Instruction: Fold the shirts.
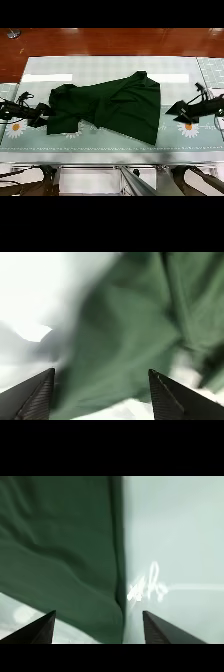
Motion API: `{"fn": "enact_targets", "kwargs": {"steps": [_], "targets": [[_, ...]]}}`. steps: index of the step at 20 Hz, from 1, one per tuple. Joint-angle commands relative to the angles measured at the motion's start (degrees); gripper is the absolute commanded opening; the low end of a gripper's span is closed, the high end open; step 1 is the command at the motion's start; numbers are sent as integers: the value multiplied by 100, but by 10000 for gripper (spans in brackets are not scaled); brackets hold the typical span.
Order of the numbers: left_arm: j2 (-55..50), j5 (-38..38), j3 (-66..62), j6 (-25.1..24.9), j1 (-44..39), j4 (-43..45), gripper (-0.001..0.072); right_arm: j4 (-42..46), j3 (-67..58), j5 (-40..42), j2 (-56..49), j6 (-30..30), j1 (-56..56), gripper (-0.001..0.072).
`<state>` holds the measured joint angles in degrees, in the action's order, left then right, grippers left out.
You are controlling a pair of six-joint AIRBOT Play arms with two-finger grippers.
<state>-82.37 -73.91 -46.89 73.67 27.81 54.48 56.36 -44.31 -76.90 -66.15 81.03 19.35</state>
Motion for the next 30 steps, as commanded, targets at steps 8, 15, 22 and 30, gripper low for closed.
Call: {"fn": "enact_targets", "kwargs": {"steps": [8,15,22,30], "targets": [[-140,-68,188,-1147,-732,-1051,30,122,1405,258,177,391,-398,616],[-105,-96,188,-1143,-772,-1180,30,-669,1342,1185,-393,697,-1746,615],[94,-39,184,-1152,-767,-1849,30,-1397,868,1580,-492,286,-2636,37],[2439,107,-1655,-662,-249,-3447,30,-1128,-3056,627,-96,278,-1779,36]]}}
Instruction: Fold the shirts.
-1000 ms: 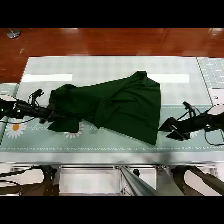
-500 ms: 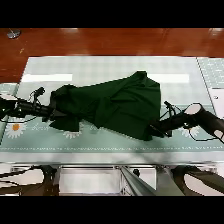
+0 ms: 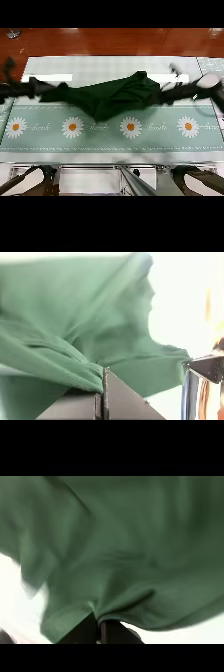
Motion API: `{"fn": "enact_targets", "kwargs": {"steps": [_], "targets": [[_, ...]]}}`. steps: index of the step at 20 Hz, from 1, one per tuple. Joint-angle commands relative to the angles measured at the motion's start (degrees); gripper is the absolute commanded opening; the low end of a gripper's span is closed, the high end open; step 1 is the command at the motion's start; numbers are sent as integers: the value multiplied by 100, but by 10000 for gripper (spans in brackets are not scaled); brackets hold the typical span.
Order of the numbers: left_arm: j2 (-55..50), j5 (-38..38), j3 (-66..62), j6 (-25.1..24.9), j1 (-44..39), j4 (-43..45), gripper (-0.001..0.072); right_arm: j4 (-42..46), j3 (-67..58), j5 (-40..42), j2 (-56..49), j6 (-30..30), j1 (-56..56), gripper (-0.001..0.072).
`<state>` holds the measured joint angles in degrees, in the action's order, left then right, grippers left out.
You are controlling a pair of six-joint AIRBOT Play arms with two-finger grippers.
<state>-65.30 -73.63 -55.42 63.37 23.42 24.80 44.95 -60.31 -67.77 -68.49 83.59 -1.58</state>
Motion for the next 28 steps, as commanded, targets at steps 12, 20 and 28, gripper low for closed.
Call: {"fn": "enact_targets", "kwargs": {"steps": [12,20,28], "targets": [[2253,317,-5427,1523,1161,1633,30,1036,-5930,-1141,1655,74,647,36],[2861,474,-6553,2096,-1727,5440,29,2256,-5930,-2022,3034,247,647,36],[2291,448,-4839,2332,-2306,5923,29,2275,-4004,-2603,3049,367,647,36]]}}
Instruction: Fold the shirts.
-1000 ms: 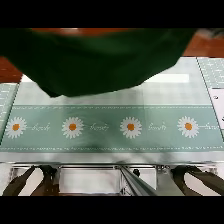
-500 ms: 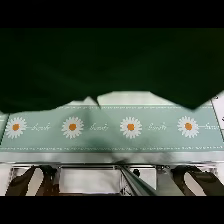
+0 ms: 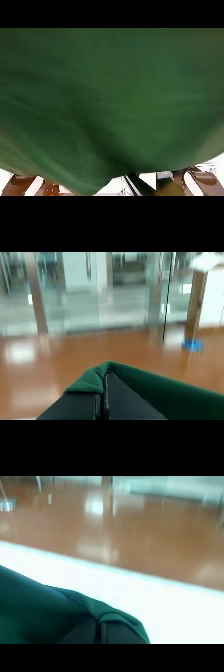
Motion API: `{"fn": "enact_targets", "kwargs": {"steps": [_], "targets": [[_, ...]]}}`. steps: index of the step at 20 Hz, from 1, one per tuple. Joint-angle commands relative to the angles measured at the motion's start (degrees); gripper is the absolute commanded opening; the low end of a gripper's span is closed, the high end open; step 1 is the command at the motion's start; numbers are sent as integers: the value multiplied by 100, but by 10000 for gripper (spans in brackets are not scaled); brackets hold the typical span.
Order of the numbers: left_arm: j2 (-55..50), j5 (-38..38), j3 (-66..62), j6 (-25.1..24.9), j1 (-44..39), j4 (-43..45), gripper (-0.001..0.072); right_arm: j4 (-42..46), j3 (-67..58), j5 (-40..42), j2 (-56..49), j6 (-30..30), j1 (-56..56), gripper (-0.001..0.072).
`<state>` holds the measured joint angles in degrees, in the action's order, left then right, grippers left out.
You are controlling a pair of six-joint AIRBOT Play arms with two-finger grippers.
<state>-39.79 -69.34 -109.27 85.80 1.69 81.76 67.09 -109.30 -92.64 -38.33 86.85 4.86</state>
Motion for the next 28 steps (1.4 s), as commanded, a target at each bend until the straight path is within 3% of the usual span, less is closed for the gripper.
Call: {"fn": "enact_targets", "kwargs": {"steps": [1,5,9,14,21,22,23,24,25,28], "targets": [[-468,48,732,94,-136,223,29,105,1405,90,33,9,2,37],[-1480,251,1143,118,-136,223,30,748,3093,1150,-313,-46,4,36],[-2653,568,1191,411,-138,46,30,1156,3327,1956,-1655,-26,114,36],[-3910,1110,1191,409,-175,-1075,30,37,2417,2686,-3775,-66,544,36],[-5268,1239,1191,470,-350,-1434,32,-1572,1353,2975,-5971,-48,531,37],[-5399,1150,1189,546,-337,-1429,62,-1744,1353,2959,-6116,-48,531,38],[-5490,964,1187,553,-319,-1432,268,-1871,1353,2938,-6199,-192,538,113],[-5534,610,1187,450,-304,-1412,703,-1897,1351,2830,-6214,-424,566,512],[-5549,197,1172,168,-249,-1338,700,-1884,1294,2612,-6214,-579,643,619],[-5510,-1241,1167,-116,262,-879,699,-1552,1176,1587,-6041,-595,1167,618]]}}
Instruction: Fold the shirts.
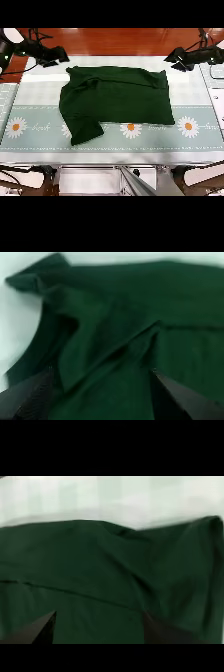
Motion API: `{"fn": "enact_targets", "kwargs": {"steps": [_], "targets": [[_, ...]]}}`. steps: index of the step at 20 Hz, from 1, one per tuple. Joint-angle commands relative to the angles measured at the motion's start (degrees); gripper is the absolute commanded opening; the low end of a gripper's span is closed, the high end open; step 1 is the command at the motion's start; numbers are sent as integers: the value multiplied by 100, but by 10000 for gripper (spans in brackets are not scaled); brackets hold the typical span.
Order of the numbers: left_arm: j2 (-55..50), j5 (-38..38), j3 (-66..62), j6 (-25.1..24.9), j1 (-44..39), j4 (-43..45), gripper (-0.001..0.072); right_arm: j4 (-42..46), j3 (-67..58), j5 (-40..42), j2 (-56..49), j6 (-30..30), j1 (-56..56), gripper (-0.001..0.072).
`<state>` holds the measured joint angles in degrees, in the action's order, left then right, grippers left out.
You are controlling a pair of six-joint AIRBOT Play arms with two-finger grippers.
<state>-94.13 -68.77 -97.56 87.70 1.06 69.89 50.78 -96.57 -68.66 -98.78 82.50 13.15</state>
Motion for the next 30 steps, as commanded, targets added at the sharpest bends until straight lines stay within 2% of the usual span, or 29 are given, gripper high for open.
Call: {"fn": "enact_targets", "kwargs": {"steps": [1,2,3,4,5,7,9,11,13,14,23,24,25,26,30], "targets": [[-72,-1755,59,-323,575,319,699,452,-83,-1244,105,-160,527,618],[-9,-2173,299,-326,848,315,698,981,-33,-1768,221,-210,726,618],[168,-2212,758,-326,1102,313,698,1510,76,-2188,341,-254,920,617],[446,-1985,1434,-323,1368,310,698,1919,358,-2352,531,-267,1156,617],[743,-1646,2188,-323,1631,210,698,1926,800,-2197,776,-240,1423,617],[1217,-839,3593,-396,2111,-658,698,1309,2011,-1451,1346,-275,1878,617],[1423,-197,4601,-940,2468,-1915,698,570,3204,-820,1875,-678,2033,617],[1401,72,5204,-1659,2629,-2988,698,-9,4094,-555,2236,-1045,2020,616],[1399,280,5484,-2111,2575,-3460,698,-372,4638,-487,2426,-1309,2020,616],[1394,348,5554,-2168,2520,-3480,698,-420,4802,-487,2472,-1381,2020,616],[975,675,5565,-2208,1735,-3506,695,-415,5243,-616,2509,-1412,2020,616],[955,688,5523,-2205,1674,-3506,648,-398,5243,-632,2509,-1384,2020,616],[944,588,5458,-2212,1650,-3499,362,-315,5243,-640,2509,-1344,2020,615],[946,450,5396,-2321,1655,-3501,40,-166,5243,-638,2507,-1285,2020,616],[946,57,5095,-2424,1659,-3495,30,511,5243,-800,2507,-905,2017,616]]}}
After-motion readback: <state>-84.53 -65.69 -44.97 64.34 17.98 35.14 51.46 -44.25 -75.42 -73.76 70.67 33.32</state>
